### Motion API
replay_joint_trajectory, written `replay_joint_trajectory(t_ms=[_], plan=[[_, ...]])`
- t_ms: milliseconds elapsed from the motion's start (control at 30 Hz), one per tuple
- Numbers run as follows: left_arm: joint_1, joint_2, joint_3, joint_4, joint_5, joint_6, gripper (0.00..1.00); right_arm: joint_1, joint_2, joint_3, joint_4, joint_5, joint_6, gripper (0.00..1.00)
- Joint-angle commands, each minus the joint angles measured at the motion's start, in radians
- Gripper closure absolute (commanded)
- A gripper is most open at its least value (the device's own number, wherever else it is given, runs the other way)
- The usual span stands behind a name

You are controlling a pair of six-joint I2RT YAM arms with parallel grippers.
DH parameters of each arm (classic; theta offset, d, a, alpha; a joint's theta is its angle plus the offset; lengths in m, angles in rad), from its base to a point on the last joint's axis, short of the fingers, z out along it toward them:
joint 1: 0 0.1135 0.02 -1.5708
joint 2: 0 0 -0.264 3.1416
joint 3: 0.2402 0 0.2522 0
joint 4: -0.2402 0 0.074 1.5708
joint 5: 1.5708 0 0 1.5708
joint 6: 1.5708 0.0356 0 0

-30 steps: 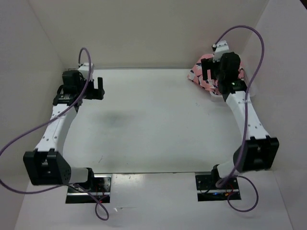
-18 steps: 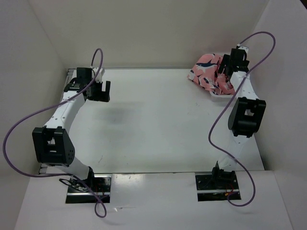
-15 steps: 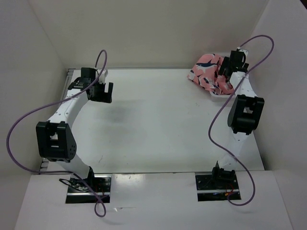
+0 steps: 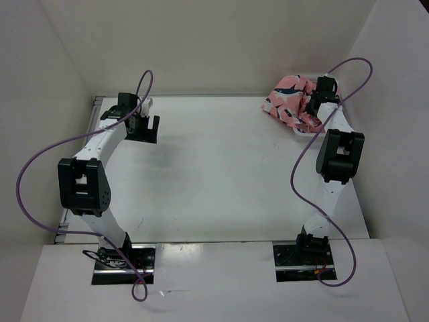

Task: Fold and stack the shorts
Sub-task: Grab the shorts from the pile

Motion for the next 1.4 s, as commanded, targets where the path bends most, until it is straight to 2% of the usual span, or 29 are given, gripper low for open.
replay_joint_trajectory(t_ms=[0,67,267,333,433,633,767,867,967,1200,1300,1367], plan=[[0.003,0.004,0.042,0.000,0.011,0.004,0.00,0.007,0.000,0.025,0.026,0.003,0.012,0.85],[0.003,-0.005,0.042,0.000,0.011,0.004,0.00,0.007,-0.011,0.025,0.026,0.003,0.012,1.00],[0.003,-0.056,0.012,0.037,0.002,0.004,0.00,0.007,-0.120,0.045,0.035,-0.005,-0.011,1.00],[0.003,-0.070,0.012,0.049,0.002,0.004,0.00,0.046,-0.202,0.034,0.037,0.026,-0.011,1.00],[0.003,-0.116,-0.011,0.068,0.012,0.004,0.00,0.131,-0.354,-0.084,0.119,0.093,-0.034,1.00],[-0.017,-0.218,-0.051,0.086,0.025,0.004,0.00,0.154,-0.523,-0.066,0.041,0.196,0.170,1.00],[-0.026,-0.278,-0.071,0.095,0.034,0.004,0.00,0.217,-0.655,-0.098,0.167,0.215,0.150,1.00],[-0.026,-0.323,-0.094,0.104,0.045,0.004,0.00,0.269,-0.710,-0.032,0.192,0.235,0.119,1.00],[-0.026,-0.369,-0.116,0.114,0.056,0.004,0.00,0.289,-0.724,0.068,0.179,0.116,0.119,1.00],[-0.026,-0.476,-0.146,0.114,0.046,0.004,0.00,0.289,-0.678,0.288,0.173,-0.468,0.247,1.00],[-0.026,-0.499,-0.156,0.104,0.028,0.004,0.00,0.299,-0.625,0.350,0.245,-0.640,0.364,1.00],[-0.026,-0.509,-0.156,0.104,0.017,0.004,0.00,0.325,-0.576,0.429,0.245,-0.661,0.375,1.00]])
